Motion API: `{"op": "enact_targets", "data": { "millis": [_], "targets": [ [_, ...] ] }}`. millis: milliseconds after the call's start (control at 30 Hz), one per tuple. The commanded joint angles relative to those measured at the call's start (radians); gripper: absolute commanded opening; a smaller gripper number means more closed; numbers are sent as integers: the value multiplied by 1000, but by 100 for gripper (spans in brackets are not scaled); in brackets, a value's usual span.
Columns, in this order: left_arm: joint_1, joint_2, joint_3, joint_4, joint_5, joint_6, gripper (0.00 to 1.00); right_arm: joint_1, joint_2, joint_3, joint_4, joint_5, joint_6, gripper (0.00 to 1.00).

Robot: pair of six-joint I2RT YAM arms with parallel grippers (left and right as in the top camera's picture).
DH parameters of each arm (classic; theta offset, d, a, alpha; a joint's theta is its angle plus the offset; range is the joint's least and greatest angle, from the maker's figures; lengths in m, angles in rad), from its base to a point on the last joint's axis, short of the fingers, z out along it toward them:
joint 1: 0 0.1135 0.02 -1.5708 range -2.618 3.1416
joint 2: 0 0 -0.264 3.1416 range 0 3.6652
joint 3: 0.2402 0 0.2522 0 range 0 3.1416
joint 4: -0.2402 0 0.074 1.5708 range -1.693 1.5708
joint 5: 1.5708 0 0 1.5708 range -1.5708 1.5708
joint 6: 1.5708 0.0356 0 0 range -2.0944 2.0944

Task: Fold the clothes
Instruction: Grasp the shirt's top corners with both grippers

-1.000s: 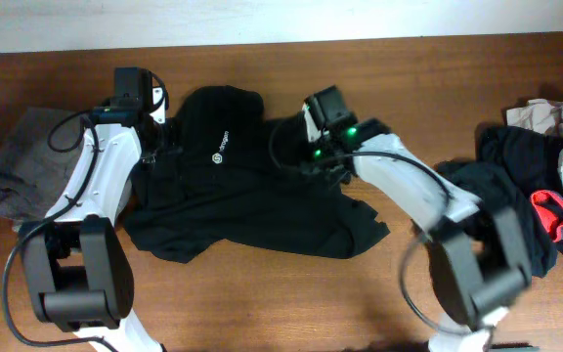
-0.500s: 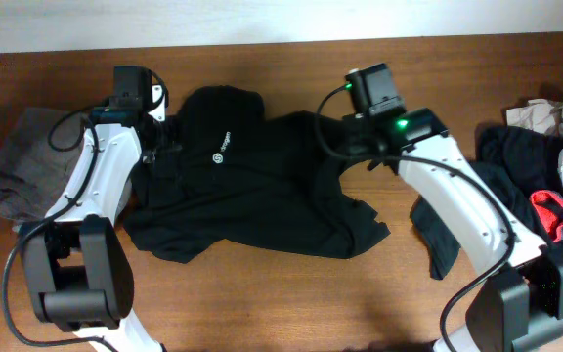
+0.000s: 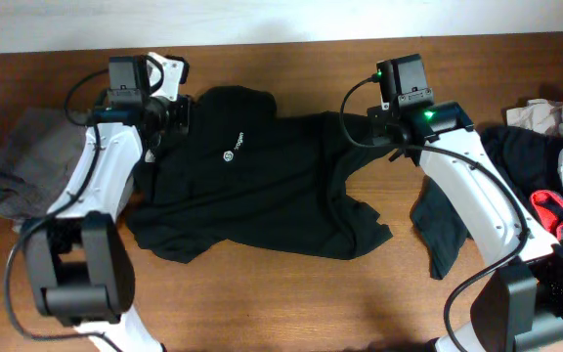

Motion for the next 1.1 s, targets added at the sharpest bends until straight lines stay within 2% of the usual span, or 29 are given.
{"op": "enact_targets", "data": {
  "millis": [0,233,467,633,900,967,1000,1067],
  "targets": [
    [-3,142,66,6,116,124,36,-2,0,8,15,1,-10,4],
    [-3,354,276,13,116,165,42,-2,0,8,14,1,-10,4],
    [-3,528,470,34,87,176,43,-2,0,8,3,1,-10,4],
    [-3,573,482,80,85,175,48,-2,0,8,-8,1,-10,4],
    [-3,599,482,76,101,175,47,-2,0,8,-8,1,-10,4],
    [-3,599,482,73,140,175,45,-2,0,8,-9,1,-10,4],
    [-3,599,482,69,161,175,39,-2,0,8,-9,1,-10,4],
    [-3,599,482,60,180,174,17,-2,0,8,-9,1,-9,4]
  ]
}}
